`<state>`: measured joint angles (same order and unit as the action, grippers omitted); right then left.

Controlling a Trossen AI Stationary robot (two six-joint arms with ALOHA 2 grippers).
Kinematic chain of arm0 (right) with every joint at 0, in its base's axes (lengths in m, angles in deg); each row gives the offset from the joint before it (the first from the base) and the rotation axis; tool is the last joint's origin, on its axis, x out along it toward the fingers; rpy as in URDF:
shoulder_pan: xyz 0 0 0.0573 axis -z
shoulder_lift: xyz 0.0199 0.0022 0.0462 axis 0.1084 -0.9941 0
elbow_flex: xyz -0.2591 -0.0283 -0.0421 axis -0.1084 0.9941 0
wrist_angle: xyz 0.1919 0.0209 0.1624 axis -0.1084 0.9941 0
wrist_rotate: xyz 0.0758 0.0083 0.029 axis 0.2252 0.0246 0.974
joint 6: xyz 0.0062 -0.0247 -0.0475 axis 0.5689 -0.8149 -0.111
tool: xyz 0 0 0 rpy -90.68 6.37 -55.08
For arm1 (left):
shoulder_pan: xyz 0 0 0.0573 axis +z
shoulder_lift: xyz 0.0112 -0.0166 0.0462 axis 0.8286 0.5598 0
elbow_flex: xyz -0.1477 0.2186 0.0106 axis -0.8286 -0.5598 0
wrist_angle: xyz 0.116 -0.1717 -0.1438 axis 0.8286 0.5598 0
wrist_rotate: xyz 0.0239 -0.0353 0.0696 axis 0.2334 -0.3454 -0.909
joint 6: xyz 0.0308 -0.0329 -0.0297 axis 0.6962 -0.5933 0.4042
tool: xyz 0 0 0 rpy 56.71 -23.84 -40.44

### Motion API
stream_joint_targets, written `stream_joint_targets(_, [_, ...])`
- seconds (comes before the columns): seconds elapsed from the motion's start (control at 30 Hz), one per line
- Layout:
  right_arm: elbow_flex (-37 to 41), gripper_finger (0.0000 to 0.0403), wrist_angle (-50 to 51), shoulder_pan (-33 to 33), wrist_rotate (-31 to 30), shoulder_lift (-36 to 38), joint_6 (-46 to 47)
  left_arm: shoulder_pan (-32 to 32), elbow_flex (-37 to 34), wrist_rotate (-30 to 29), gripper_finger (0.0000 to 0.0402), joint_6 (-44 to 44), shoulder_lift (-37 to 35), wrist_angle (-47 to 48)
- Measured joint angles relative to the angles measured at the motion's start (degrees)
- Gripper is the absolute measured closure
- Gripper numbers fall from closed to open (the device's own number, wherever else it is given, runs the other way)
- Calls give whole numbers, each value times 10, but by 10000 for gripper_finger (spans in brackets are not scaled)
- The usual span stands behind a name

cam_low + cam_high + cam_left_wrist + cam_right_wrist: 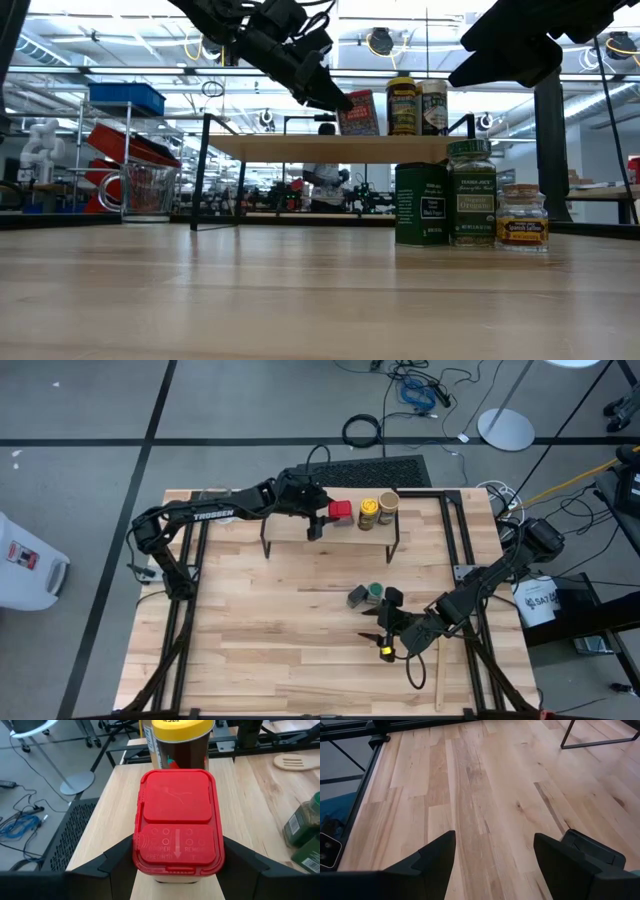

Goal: Shelf spices
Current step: Put the red seasoning can on the shelf, then put the green seasoning bottle on the shelf

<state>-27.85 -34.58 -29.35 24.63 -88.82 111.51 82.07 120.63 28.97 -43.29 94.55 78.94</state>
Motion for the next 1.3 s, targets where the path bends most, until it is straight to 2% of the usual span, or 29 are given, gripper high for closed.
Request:
stream_joint_targets(0.2, [0, 147, 1, 0, 0, 0, -2, 0, -1, -3, 166, 1, -1, -6])
stream_joint_targets(0.53, [0, 147, 1, 0, 0, 0, -2, 0, 26, -1, 118, 1, 0, 23])
stream_joint_targets(1.03, [0, 147, 1, 0, 0, 0, -2, 0, 27, -4, 116, 1, -6, 24])
stream_joint_targets(1.3, [0, 147, 2, 0, 1, 0, -2, -3, 27, -37, 116, 1, -60, 39])
